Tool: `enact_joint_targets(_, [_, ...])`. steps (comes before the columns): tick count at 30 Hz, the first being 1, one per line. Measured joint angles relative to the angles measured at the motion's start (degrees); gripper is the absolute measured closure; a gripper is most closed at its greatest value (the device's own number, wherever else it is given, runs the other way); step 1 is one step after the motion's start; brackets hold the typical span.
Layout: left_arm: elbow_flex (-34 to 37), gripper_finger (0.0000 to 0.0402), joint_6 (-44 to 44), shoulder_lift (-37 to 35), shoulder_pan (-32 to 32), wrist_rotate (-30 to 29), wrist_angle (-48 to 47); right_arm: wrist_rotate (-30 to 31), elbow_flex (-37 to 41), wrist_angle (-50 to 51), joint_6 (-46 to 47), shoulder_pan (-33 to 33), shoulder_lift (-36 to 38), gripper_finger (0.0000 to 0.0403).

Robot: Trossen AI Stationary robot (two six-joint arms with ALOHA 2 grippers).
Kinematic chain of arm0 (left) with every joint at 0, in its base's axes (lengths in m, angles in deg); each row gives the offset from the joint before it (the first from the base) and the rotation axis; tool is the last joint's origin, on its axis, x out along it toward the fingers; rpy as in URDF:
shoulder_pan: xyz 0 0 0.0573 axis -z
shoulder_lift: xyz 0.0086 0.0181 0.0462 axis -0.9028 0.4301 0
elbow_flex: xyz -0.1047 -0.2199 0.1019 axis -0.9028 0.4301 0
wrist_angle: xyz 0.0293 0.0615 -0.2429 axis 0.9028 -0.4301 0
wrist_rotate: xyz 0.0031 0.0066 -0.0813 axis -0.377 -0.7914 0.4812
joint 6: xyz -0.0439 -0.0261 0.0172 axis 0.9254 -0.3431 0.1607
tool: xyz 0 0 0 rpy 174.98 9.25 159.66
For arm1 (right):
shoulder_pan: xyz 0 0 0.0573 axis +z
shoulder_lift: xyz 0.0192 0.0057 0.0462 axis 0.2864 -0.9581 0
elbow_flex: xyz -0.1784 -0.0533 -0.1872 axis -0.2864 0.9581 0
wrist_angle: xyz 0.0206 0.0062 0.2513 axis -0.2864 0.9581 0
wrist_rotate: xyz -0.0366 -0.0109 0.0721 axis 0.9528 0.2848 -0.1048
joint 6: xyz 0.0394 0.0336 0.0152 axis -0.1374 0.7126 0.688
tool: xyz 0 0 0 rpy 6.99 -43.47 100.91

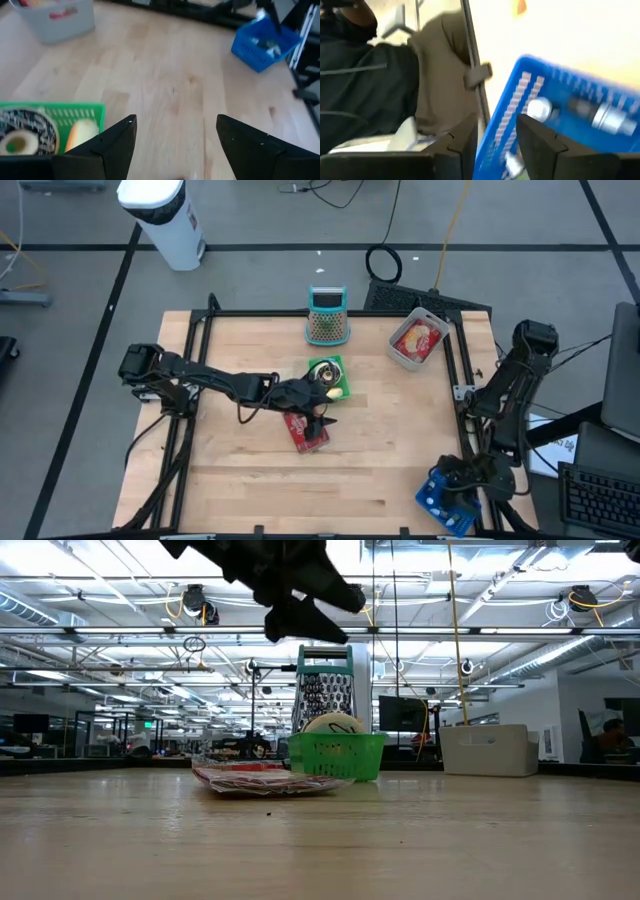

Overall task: Pick & Place Food Item
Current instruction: Put the red popcorn bag into the gray bin

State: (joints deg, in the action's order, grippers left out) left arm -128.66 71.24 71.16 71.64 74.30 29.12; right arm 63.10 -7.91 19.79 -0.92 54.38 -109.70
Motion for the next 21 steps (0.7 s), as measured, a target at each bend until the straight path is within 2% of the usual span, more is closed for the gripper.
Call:
enact_joint_targets(4, [0.0, 0.0131, 1.1, 0.0, 0.2, 0.6, -6.2, 2.2, 0.0, 0.0, -7.1, -2.9, 0.0, 0.0283])
enact_joint_targets(9, [0.0, 0.0131, 6.5, 0.0, 1.5, -0.1, -19.6, 4.1, 0.0, -0.1, -16.6, -7.2, 0.0, 0.0284])
enact_joint_targets(14, [1.8, 0.0131, 16.6, 0.0, 3.7, -7.7, -27.6, 4.2, 0.0, -2.4, -27.2, -11.7, 0.0, 0.0285])
enact_joint_targets(18, [5.6, 0.0131, 21.3, 0.0, 4.7, -14.4, -28.3, 4.1, 0.0, -5.5, -36.8, -15.0, 0.0, 0.0285])
enact_joint_targets(21, [8.3, 0.0131, 24.7, 0.0, 3.8, -17.2, -28.3, 4.1, 0.0, -8.0, -43.2, -17.3, 0.0, 0.0288])
